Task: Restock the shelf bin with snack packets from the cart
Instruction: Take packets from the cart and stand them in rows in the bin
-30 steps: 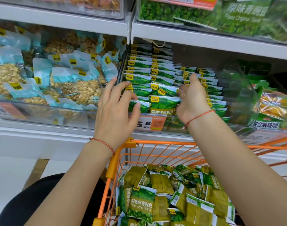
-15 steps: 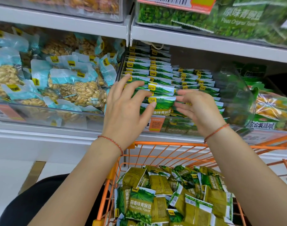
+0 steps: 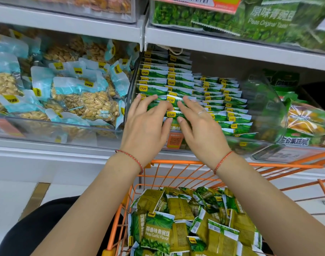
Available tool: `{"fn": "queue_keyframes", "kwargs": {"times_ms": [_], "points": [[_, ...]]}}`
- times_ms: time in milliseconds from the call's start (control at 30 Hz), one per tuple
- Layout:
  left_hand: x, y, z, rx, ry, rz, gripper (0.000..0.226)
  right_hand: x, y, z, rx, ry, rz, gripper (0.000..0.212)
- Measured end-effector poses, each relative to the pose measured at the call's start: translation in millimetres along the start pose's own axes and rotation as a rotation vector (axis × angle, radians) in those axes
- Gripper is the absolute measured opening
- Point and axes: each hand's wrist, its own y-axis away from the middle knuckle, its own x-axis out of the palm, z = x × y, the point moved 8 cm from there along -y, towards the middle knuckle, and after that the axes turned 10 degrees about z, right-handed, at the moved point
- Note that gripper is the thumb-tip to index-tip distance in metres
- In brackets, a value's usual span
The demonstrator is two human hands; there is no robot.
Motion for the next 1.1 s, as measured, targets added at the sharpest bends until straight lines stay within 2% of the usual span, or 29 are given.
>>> {"fn": "queue_keyframes", "kwargs": {"times_ms": [167,300,367,400,467,567,633,667,733,800,933,1000,1100], "points": [[0.3,1.5,4.2,-0.011,0.081,0.014,0.025,-25.5,-5.8,2.7,-0.021,0.046,-0.071,0.056],[-10.3,3.3,3.9,-0.014,0.137,-0.049,0.029,-3.0,-8.7,11.2,-0.042,0.321,0.101,0.054],[-17.1,4.4,5.5,-0.026,0.132,-0.113,0.027,3.6,-8.1,8.6,-0.039,0.364,0.118,0.054],[-19.5,5.3,7.1,-0.042,0.131,-0.137,0.027,3.4,-8.1,7.4,-0.047,0.317,0.121,0.054],[-21.6,7.2,10.8,-0.079,0.126,-0.161,0.027,-5.8,-6.5,2.7,-0.016,0.018,0.074,0.056],[-19.8,9.8,16.3,-0.149,0.113,-0.152,0.034,-17.7,-6.0,-31.5,0.299,-0.697,-0.082,0.059],[-16.6,10.2,21.0,-0.195,0.115,-0.128,0.040,-2.0,-11.9,-49.7,0.510,-1.142,-0.073,0.066],[-14.2,9.9,23.0,-0.213,0.122,-0.110,0.043,3.5,-16.5,-49.8,0.555,-1.277,-0.048,0.071],[-9.0,8.8,24.8,-0.232,0.117,-0.071,0.048,8.2,-28.9,-39.5,0.565,-1.348,0.012,0.074],[-6.9,7.7,24.7,-0.227,0.095,-0.060,0.051,13.9,-36.2,-30.7,0.580,-1.321,0.031,0.071],[-11.7,8.0,24.1,-0.216,0.132,-0.074,0.050,8.1,-27.6,-39.0,0.619,-1.392,-0.116,0.074],[-18.9,13.1,19.2,-0.182,0.112,-0.077,0.046,-10.0,-9.9,-48.2,0.583,-1.339,-0.210,0.068],[-31.2,24.5,-10.5,-0.037,0.098,-0.024,0.036,-43.1,23.6,-47.9,0.459,-1.199,-0.240,0.047]]}}
